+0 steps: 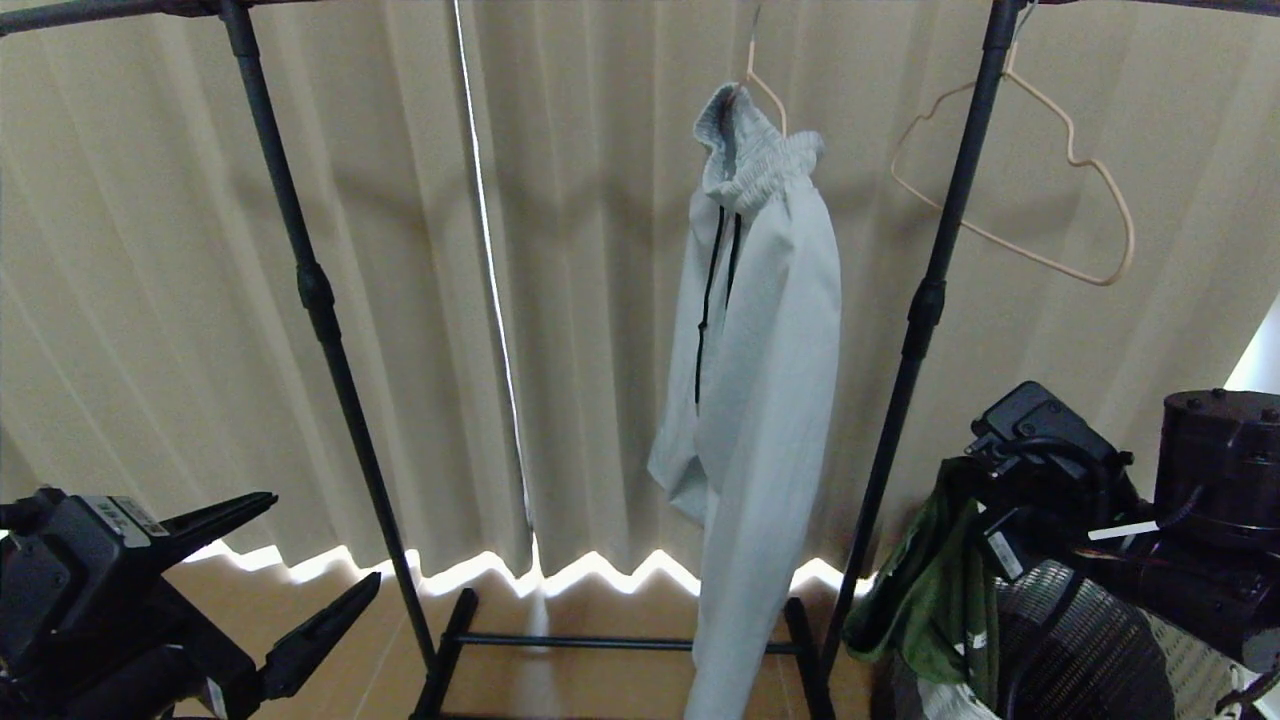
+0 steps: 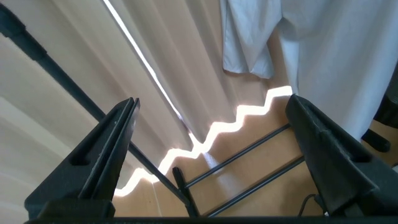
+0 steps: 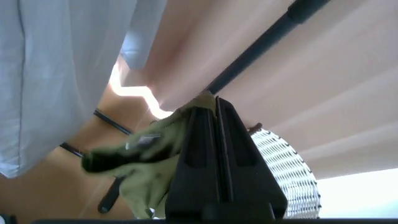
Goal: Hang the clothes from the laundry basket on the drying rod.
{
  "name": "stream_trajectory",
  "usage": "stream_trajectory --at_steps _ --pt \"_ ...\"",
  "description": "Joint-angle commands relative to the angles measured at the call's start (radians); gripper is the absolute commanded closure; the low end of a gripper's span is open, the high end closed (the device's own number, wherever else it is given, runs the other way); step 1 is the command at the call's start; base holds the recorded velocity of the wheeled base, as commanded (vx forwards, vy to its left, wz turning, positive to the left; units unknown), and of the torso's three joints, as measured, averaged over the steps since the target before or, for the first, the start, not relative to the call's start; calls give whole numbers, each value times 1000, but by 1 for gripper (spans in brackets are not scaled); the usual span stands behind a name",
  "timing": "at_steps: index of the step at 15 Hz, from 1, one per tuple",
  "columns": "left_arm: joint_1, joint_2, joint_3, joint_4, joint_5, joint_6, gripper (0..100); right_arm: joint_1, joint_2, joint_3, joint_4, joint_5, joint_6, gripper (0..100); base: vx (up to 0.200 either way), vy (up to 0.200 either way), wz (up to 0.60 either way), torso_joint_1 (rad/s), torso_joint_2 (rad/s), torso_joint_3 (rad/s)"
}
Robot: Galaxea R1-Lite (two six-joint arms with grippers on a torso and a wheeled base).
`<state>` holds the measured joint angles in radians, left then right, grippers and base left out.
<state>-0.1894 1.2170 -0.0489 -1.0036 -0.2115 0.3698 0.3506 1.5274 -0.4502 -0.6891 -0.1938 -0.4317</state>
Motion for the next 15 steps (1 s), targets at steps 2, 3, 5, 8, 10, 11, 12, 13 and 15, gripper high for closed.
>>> stream_trajectory --at_steps 2,3,5,8,10,11,12,13,15 --pt "1 -7 8 -1 0 0 0 4 -1 -27 0 19 -2 100 -200 0 0 5 2 -2" --pt "1 -7 9 -1 0 0 0 4 -1 -31 0 20 -2 100 -200 0 0 -2 7 7" --pt "1 -7 8 -1 0 0 0 4 -1 -39 0 20 -2 100 -200 0 0 2 7 2" --pt "1 -8 9 -3 0 0 0 4 -1 -45 0 20 -2 100 -67 0 0 1 2 2" --pt "1 -13 9 -3 0 0 0 4 -1 -53 3 20 -2 100 0 0 0 0 0 0" --pt "1 -19 9 -1 0 0 0 4 -1 -56 7 19 -2 100 0 0 0 0 0 0" --pt "1 -22 11 -3 0 0 0 4 -1 -59 8 19 -4 100 0 0 0 0 0 0" --pt "1 -25 11 -1 0 0 0 4 -1 -62 8 19 -4 100 0 0 0 0 0 0" --pt "2 -25 14 -1 1 5 0 4 0 -65 11 19 -4 100 -100 0 0 -1 4 1"
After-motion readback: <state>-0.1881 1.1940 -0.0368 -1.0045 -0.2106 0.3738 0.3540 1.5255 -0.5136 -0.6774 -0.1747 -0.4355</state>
